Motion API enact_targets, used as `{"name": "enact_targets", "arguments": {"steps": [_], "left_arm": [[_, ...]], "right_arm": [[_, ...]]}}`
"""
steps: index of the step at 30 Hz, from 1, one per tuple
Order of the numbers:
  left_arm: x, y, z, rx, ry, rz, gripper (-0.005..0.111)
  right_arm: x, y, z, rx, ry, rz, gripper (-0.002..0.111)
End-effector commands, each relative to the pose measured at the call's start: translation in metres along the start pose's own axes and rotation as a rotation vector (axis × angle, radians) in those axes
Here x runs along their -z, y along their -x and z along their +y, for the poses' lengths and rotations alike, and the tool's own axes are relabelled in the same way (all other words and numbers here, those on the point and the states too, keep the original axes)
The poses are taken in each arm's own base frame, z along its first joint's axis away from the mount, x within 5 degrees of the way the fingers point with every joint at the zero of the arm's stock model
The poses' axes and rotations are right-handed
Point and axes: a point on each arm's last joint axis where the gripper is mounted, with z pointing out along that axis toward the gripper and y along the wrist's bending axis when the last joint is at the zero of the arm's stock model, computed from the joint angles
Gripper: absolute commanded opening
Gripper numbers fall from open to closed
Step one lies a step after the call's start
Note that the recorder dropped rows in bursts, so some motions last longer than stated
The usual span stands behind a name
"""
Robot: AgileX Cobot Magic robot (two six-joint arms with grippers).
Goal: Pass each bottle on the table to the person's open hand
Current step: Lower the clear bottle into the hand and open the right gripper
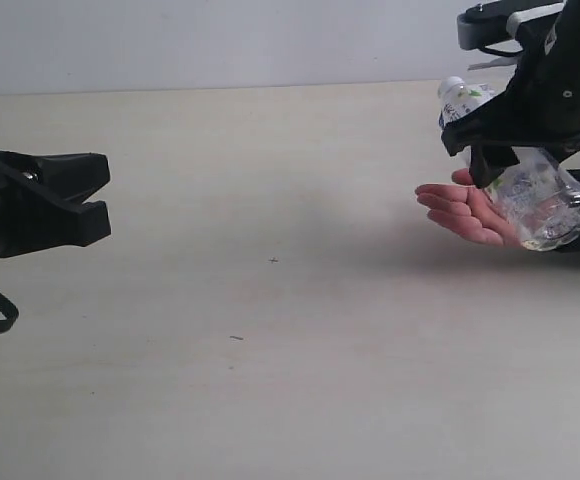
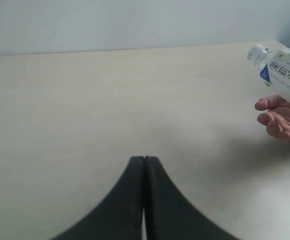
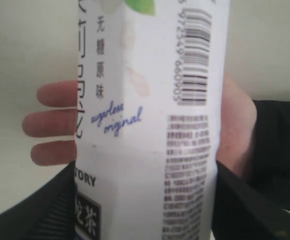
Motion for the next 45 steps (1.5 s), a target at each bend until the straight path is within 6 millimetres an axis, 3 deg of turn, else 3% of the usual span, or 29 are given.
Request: {"name": "enact_targets", "arguments": {"steps": [1,4,10,14,20,23,33,39,45], "left_arm": [[0.001,0.0,0.001,-0.001,0.002,-0.007,0.0],[0.001,0.0,0.001,-0.001,0.002,-0.007,0.0],[0.001,0.0,0.001,-0.001,0.002,-0.007,0.0],[0.001,0.0,0.001,-0.001,0.002,-0.007,0.0],[0.001,0.0,0.001,-0.001,0.002,-0.007,0.0],[0.001,0.0,0.001,-0.001,0.002,-0.007,0.0],[0.001,0.0,0.001,-0.001,0.002,-0.007,0.0],[0.001,0.0,0.001,-0.001,0.002,-0.007,0.0],[0.001,0.0,0.001,-0.001,0.002,-0.007,0.0]], "right_arm": [[-0.022,0.005,0.002,-0.014,-0.001,0.018,0.0],[-0.037,0.006,0.003,-0.025,-0.001,0.04,0.0],[-0.041,0.008,0.004,-0.046,0.001,0.026,0.004],[-0.041,0.009,0.004,-0.044,-0.001,0.026,0.022],[-0.041,0.009,0.004,-0.044,-0.001,0.026,0.067],[-0.041,0.009,0.004,-0.044,-0.001,0.026,0.078],[-0.038,0.008,0.002,-0.032,-0.014,0.037,0.081],[-0.007,0.008,-0.004,-0.016,-0.039,-0.051,0.081],[0.087,-0.014,-0.012,-0.062,-0.009,-0.285,0.08]]}}
